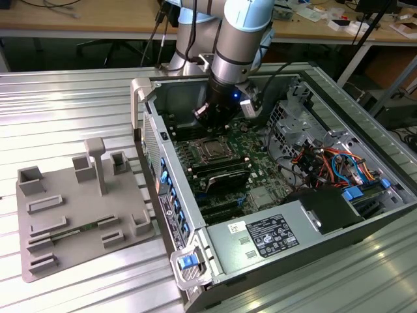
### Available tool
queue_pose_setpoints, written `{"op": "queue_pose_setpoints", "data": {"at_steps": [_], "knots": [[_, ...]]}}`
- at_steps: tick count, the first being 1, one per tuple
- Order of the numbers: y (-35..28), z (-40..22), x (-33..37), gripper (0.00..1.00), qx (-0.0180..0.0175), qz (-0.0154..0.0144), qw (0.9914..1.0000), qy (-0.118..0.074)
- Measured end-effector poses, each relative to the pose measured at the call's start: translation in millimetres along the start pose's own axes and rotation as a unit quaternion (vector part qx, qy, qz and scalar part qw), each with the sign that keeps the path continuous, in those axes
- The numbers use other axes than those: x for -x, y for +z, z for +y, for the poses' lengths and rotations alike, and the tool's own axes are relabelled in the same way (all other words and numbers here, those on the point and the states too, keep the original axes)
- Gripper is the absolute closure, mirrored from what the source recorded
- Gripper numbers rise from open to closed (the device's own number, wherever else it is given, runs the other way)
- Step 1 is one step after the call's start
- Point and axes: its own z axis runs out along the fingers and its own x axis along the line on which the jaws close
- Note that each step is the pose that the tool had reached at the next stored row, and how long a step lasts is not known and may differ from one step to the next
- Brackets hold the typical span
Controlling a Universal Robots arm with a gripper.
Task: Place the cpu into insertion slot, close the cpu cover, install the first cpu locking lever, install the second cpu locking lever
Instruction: 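Install the first cpu locking lever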
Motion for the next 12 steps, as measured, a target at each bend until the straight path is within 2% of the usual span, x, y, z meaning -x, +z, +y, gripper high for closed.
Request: {"op": "queue_pose_setpoints", "data": {"at_steps": [6, 12], "knots": [[4.7, 0.0, 0.7, 0.89, -0.0006, 0.0002, 1.0, 0.0], [5.6, -0.5, 3.8, 0.89, -0.0005, 0.0, 1.0, 0.0]]}}
